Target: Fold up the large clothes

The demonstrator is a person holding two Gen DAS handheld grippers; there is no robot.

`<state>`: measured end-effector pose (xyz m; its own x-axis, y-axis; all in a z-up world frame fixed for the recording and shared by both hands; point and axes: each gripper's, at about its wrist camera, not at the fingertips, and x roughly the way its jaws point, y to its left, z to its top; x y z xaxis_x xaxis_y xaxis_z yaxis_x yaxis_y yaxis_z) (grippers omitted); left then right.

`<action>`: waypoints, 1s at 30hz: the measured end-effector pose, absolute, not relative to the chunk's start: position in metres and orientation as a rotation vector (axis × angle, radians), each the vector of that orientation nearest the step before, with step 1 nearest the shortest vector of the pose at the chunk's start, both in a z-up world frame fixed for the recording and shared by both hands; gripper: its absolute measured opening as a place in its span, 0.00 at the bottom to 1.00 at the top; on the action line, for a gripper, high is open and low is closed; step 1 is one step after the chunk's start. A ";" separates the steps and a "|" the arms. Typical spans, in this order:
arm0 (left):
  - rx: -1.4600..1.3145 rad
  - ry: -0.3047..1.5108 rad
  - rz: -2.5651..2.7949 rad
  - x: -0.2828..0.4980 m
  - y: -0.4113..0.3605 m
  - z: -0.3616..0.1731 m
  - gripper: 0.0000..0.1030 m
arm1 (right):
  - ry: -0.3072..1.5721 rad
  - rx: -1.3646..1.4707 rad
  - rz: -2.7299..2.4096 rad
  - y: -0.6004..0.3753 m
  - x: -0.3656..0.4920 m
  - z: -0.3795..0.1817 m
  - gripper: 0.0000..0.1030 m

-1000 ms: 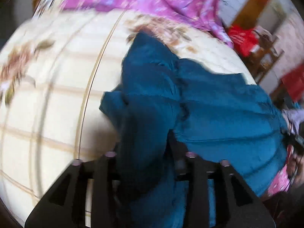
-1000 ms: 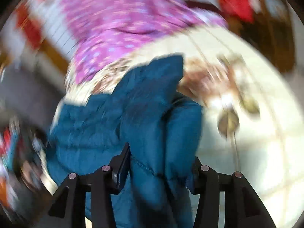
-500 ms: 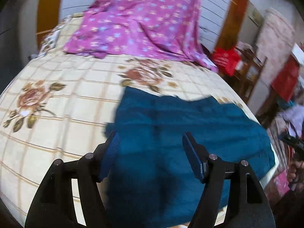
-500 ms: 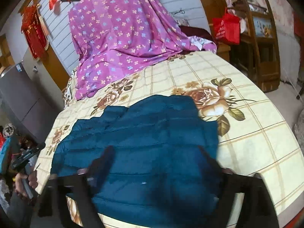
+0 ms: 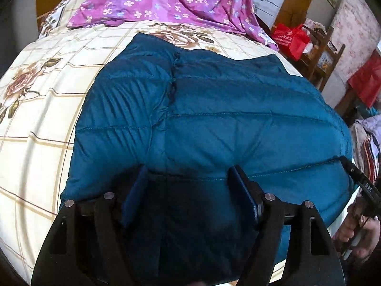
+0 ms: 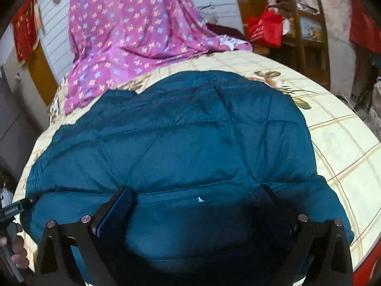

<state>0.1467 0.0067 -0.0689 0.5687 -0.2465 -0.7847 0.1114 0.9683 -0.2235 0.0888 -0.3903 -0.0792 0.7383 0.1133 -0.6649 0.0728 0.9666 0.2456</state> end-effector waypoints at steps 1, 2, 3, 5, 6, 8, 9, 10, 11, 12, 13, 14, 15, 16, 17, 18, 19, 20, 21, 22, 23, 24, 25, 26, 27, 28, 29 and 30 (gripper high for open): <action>-0.161 0.940 -0.215 0.147 0.007 -0.068 0.71 | 0.749 0.271 0.017 -0.390 0.090 -0.078 1.00; -0.169 0.930 -0.220 0.147 0.008 -0.069 0.72 | 0.751 0.281 0.011 -0.391 0.090 -0.077 1.00; -0.177 0.924 -0.227 0.144 0.006 -0.069 0.77 | 0.751 0.289 0.007 -0.391 0.090 -0.076 1.00; -0.204 0.903 -0.229 0.139 0.005 -0.071 0.80 | 0.744 0.291 0.008 -0.392 0.088 -0.074 1.00; -0.211 0.897 -0.224 0.138 0.004 -0.072 0.80 | 0.736 0.280 0.018 -0.391 0.086 -0.073 1.00; -0.215 0.890 -0.225 0.138 0.004 -0.072 0.81 | 0.735 0.262 0.030 -0.391 0.086 -0.074 1.00; -0.219 0.891 -0.227 0.138 0.004 -0.073 0.82 | 0.739 0.260 0.031 -0.391 0.087 -0.074 1.00; -0.230 0.896 -0.232 0.140 0.005 -0.073 0.82 | 0.741 0.260 0.027 -0.391 0.087 -0.074 1.00; -0.242 0.902 -0.237 0.141 0.006 -0.074 0.82 | 0.741 0.258 0.024 -0.390 0.088 -0.074 1.00; -0.269 0.913 -0.246 0.144 0.009 -0.074 0.82 | 0.743 0.253 0.019 -0.389 0.088 -0.074 1.00; -0.298 0.927 -0.255 0.146 0.012 -0.074 0.82 | 0.744 0.251 0.017 -0.389 0.089 -0.074 1.00; -0.325 0.936 -0.263 0.148 0.016 -0.074 0.82 | 0.744 0.251 0.014 -0.389 0.089 -0.074 1.00; -0.365 0.944 -0.274 0.149 0.021 -0.074 0.82 | 0.743 0.252 0.012 -0.389 0.089 -0.075 1.00; -0.396 0.948 -0.284 0.150 0.024 -0.074 0.82 | 0.742 0.252 0.010 -0.389 0.089 -0.075 1.00; -0.433 0.948 -0.292 0.150 0.028 -0.074 0.82 | 0.742 0.253 0.007 -0.389 0.089 -0.075 1.00; -0.462 0.949 -0.299 0.149 0.031 -0.075 0.82 | 0.741 0.255 0.005 -0.389 0.089 -0.075 1.00; -0.485 0.950 -0.302 0.150 0.032 -0.074 0.82 | 0.739 0.254 0.004 -0.389 0.089 -0.075 1.00; -0.504 0.955 -0.305 0.150 0.034 -0.074 0.82 | 0.737 0.253 0.003 -0.389 0.089 -0.076 1.00; -0.514 0.960 -0.307 0.151 0.035 -0.074 0.82 | 0.737 0.254 0.002 -0.389 0.089 -0.076 1.00; -0.518 0.964 -0.305 0.152 0.035 -0.073 0.82 | 0.736 0.256 0.001 -0.389 0.089 -0.075 1.00; -0.512 0.965 -0.302 0.152 0.034 -0.072 0.82 | 0.735 0.257 0.000 -0.389 0.089 -0.075 1.00; -0.506 0.965 -0.299 0.151 0.034 -0.071 0.82 | 0.735 0.257 -0.001 -0.388 0.089 -0.075 1.00; -0.490 0.964 -0.295 0.151 0.032 -0.070 0.82 | 0.735 0.258 -0.002 -0.389 0.089 -0.075 1.00; -0.467 0.960 -0.291 0.149 0.029 -0.069 0.82 | 0.737 0.262 -0.006 -0.389 0.090 -0.075 1.00; -0.454 0.951 -0.287 0.148 0.028 -0.069 0.82 | 0.741 0.267 -0.014 -0.389 0.090 -0.075 1.00; -0.443 0.942 -0.283 0.146 0.027 -0.070 0.82 | 0.748 0.267 -0.020 -0.388 0.091 -0.074 1.00; -0.432 0.932 -0.279 0.144 0.025 -0.070 0.82 | 0.751 0.265 -0.022 -0.388 0.092 -0.073 1.00; -0.420 0.922 -0.275 0.142 0.023 -0.070 0.82 | 0.755 0.265 -0.021 -0.389 0.092 -0.073 1.00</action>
<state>0.1424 0.0230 -0.0704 0.5779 -0.4032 -0.7095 0.0504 0.8854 -0.4622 0.0924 -0.3886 -0.0728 0.7296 0.0762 -0.6796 0.1137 0.9664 0.2305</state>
